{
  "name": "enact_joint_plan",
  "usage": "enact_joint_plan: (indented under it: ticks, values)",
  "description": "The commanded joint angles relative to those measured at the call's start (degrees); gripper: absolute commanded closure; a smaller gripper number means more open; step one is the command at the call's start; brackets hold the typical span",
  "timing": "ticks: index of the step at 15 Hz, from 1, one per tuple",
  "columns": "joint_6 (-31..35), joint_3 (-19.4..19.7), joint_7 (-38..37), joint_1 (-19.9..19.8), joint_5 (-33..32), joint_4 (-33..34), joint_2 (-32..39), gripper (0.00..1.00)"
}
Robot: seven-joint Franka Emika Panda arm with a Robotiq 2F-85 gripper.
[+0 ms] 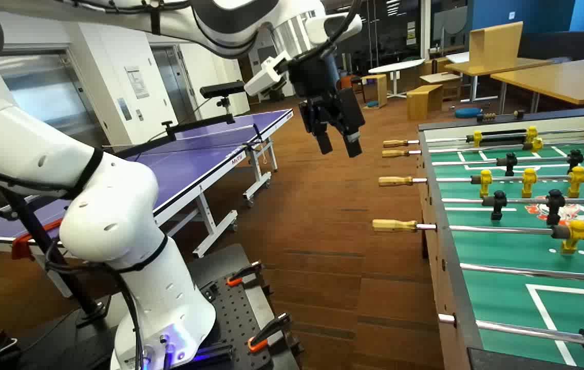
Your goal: Pull out the first wooden handle
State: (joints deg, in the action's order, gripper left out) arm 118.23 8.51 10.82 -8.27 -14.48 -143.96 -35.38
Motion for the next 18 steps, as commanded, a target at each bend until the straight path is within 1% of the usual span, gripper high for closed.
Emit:
enact_joint_plan:
  ticks: [1,6,7,8,11,12,15,18]
  values:
    - [-0.2,0.1,0.0,0.1,0.0,0.1,0.0,0.00]
    - [-0.2,0.1,0.0,0.1,0.0,0.1,0.0,0.00]
    - [0.5,-0.4,-1.4,0.0,0.0,0.2,0.7,0.00]
    - [2.2,-0.3,-2.5,0.3,0.9,-0.1,1.6,0.00]
    - [8.2,-1.5,-9.5,-0.3,2.4,-0.7,5.5,0.00]
    - [11.2,-2.0,-12.1,-0.6,2.5,-1.3,7.0,0.00]
    - [20.3,-4.1,-21.2,-1.1,3.6,-1.9,13.6,0.00]
    - [26.6,-5.8,-27.3,-0.7,4.4,-1.5,20.4,0.00]
